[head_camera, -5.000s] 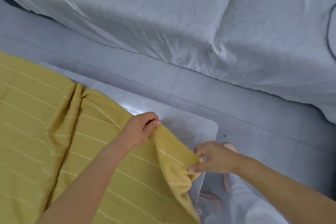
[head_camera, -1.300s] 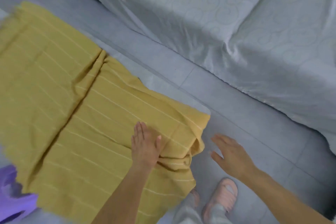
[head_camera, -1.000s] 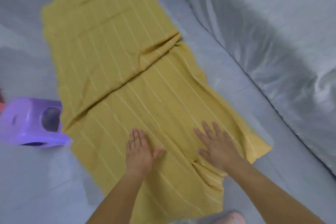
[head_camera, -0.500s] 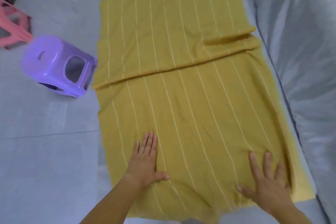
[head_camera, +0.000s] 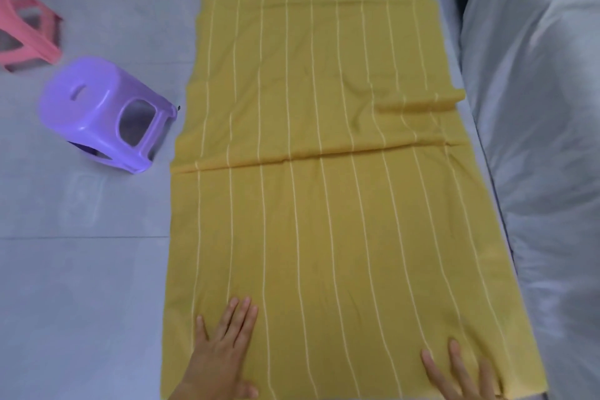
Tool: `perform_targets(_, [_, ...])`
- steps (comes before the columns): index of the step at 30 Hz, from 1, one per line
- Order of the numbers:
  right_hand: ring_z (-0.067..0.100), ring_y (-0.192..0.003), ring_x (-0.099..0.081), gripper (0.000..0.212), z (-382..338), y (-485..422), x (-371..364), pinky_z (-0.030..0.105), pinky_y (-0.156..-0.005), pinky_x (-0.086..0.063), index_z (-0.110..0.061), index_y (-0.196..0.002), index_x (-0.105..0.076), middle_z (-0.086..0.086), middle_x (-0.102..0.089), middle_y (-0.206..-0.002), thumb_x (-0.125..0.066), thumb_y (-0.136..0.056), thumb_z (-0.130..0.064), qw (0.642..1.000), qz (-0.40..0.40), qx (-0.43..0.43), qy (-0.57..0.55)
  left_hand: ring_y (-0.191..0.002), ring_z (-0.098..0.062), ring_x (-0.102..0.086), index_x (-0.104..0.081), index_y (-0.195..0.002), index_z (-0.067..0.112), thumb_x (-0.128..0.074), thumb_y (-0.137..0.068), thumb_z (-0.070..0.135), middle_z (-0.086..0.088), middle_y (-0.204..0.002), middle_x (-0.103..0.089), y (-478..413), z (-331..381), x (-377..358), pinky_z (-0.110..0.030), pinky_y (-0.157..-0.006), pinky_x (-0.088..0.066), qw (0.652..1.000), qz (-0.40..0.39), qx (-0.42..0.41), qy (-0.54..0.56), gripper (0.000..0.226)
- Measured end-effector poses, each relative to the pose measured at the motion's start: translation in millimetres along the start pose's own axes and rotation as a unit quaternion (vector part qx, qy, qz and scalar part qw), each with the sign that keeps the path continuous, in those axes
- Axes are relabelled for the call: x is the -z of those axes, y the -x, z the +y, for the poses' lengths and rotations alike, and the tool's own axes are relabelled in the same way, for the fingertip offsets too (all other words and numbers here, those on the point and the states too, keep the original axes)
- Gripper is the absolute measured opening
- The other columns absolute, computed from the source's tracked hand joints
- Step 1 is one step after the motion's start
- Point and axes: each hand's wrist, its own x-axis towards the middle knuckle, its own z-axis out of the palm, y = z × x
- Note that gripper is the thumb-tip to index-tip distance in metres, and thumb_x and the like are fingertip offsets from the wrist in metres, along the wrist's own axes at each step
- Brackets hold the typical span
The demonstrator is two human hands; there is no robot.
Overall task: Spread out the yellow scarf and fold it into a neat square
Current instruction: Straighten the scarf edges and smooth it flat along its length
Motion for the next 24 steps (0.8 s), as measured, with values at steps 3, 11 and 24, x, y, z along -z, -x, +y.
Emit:
perform_targets(3, [0.043,-0.133,-0.034,0.087,-4,-5,39,0.057,-0.099,-0.035,-0.046,-0.145,-0.015,-0.007,-0.056,-0.129,-0.031,-0.068,-0.084,0.983,-0.155,-0.002,-0.096,-0.137,-0.023,-0.026,-0.016,-0.147,0.013,-0.048,-0.031,0.087,-0.001,-0.157,-0.01,3,-4,9,-0.069,-0.078,-0.041,1.0,0.017,-0.008,0.002,0.141])
perform_targets(11, [0.035,-0.143,0.009,0.084,0,-114,181,0.058,-0.108,-0.024,-0.053,-0.129,0.029,-0.006,0.022,-0.155,-0.019,-0.069,-0.086,0.983,-0.094,-0.06,-0.149,-0.142,-0.023,0.018,0.014,-0.144,0.007,-0.011,-0.053,0.097,-0.007,-0.152,0.022,-73,-47,120,-0.064,-0.107,-0.017,0.983,0.105,0.146,0.05,0.131])
perform_targets(24, [0.044,-0.138,0.019,0.104,-42,-289,270,0.068,-0.105,-0.016,-0.061,-0.135,0.015,-0.01,0.031,-0.151,-0.047,-0.056,-0.088,0.961,-0.09,-0.05,-0.257,-0.131,-0.034,0.038,0.036,-0.134,0.037,-0.036,-0.06,0.09,-0.002,-0.14,0.047,-193,-50,213,-0.074,-0.101,-0.008,0.993,0.043,0.095,0.049,0.116])
